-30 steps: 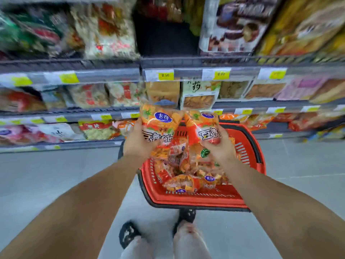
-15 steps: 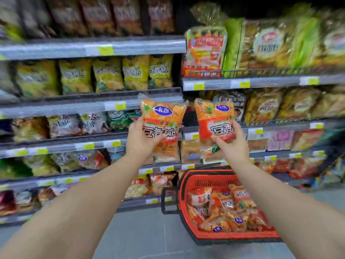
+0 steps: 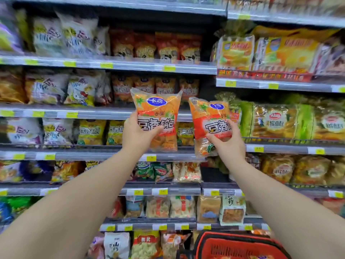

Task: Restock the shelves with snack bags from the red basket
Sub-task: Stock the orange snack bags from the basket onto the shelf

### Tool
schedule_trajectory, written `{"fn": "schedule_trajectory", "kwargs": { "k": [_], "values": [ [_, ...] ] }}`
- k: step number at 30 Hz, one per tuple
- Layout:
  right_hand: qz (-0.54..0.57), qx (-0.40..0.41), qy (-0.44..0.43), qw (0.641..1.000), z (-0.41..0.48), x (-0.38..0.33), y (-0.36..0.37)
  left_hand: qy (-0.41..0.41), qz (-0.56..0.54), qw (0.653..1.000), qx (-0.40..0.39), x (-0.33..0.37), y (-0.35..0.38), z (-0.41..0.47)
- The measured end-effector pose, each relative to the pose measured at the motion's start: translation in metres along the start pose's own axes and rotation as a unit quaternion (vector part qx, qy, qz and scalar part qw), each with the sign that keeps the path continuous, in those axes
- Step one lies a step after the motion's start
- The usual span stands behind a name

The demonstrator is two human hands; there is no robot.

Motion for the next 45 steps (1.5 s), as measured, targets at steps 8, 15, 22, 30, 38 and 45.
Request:
{"fn": "schedule_trajectory", "kwargs": {
  "k": [8, 15, 22, 30, 38, 45],
  "values": [
    [-0.047, 0.002, -0.017, 0.999, 0.076, -0.006, 0.038, -0.084, 0.037, 0.996, -0.001, -0.019, 0.013, 0.062],
    [-0.063, -0.003, -0.024, 0.998, 0.139, 0.005, 0.065, -0.154, -0.009, 0.988, 0.026, -0.037, 0.041, 0.113],
    [-0.103, -0.024, -0.023, 0.994, 0.190, 0.005, 0.100, -0.197, -0.067, 0.978, 0.027, -0.052, 0.067, 0.155],
    [-0.095, -0.032, -0.021, 0.995, 0.254, 0.005, 0.164, -0.181, -0.082, 0.979, 0.039, -0.077, 0.088, 0.236],
    [-0.157, -0.035, -0.014, 0.987, 0.330, 0.028, 0.227, -0.135, -0.042, 0.987, 0.070, -0.112, 0.123, 0.332],
    [-0.187, 0.042, -0.014, 0.981, 0.385, 0.045, 0.263, -0.119, -0.003, 0.993, 0.023, -0.132, 0.162, 0.392]
  ]
}}
Point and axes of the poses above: each hand's wrist, its own z-axis towards the middle knuckle, its own y-axis out of the palm, x = y × z, the point moved 6 cm from there along z, towards the middle knuckle, and after that the axes turned 4 degrees about -y, right-handed, at the moved point
